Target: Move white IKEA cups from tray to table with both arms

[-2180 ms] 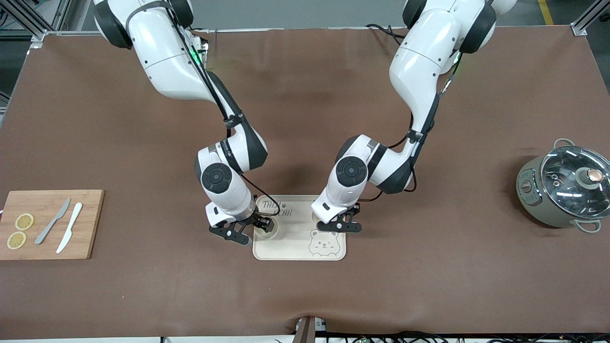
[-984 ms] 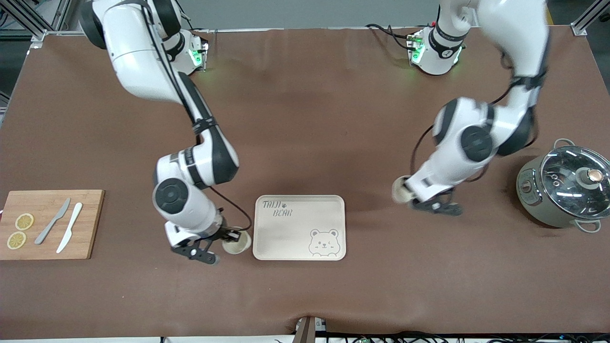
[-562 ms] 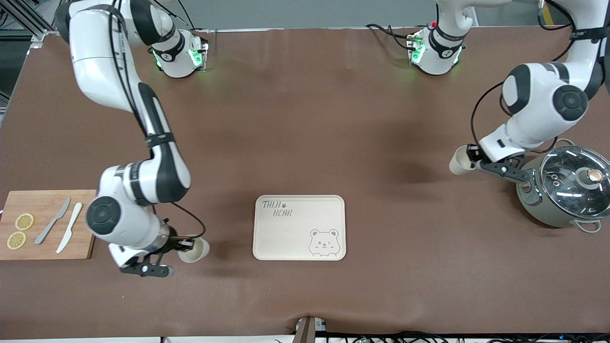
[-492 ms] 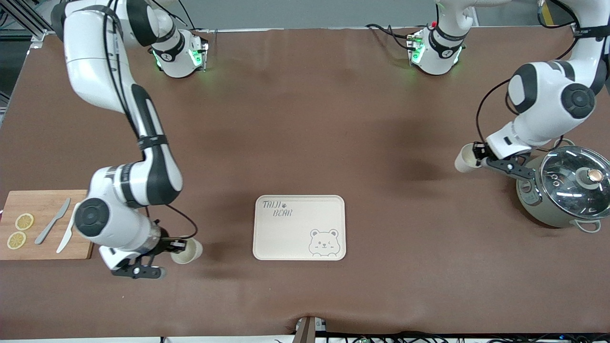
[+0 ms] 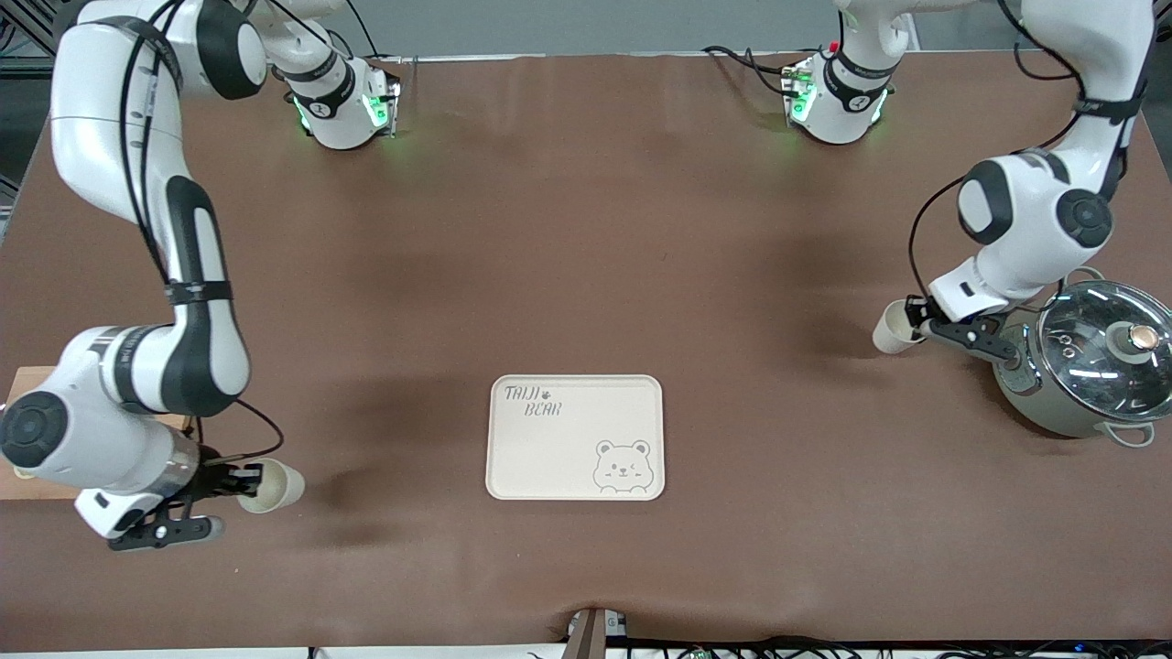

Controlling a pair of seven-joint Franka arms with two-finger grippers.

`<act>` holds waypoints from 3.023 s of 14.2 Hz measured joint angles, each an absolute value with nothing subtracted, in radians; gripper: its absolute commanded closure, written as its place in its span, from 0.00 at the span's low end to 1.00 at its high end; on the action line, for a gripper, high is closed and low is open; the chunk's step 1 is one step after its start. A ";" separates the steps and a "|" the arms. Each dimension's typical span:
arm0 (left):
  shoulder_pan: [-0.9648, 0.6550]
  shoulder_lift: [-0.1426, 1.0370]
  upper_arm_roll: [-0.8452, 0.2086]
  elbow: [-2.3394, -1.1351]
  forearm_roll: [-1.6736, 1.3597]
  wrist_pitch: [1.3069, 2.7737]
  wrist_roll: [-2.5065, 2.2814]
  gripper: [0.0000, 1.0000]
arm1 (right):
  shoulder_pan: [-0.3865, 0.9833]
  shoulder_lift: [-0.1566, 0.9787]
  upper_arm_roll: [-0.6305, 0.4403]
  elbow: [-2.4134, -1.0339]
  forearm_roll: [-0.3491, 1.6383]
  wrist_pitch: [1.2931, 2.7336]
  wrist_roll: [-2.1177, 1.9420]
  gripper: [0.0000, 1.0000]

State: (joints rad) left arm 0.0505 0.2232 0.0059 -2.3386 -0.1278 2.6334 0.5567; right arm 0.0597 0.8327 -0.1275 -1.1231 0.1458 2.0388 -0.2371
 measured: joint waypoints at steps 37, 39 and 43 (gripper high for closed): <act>-0.162 0.148 -0.085 -1.386 0.073 1.463 0.015 0.00 | -0.064 0.521 -0.131 -1.264 0.182 1.809 -0.286 0.00; -0.163 0.149 -0.089 -1.389 0.090 1.461 0.019 0.00 | -0.056 0.471 -0.131 -1.265 0.175 1.749 -0.238 0.00; -0.148 0.150 -0.088 -1.390 0.097 1.461 0.023 0.00 | -0.054 0.372 -0.132 -1.266 0.164 1.633 -0.139 0.00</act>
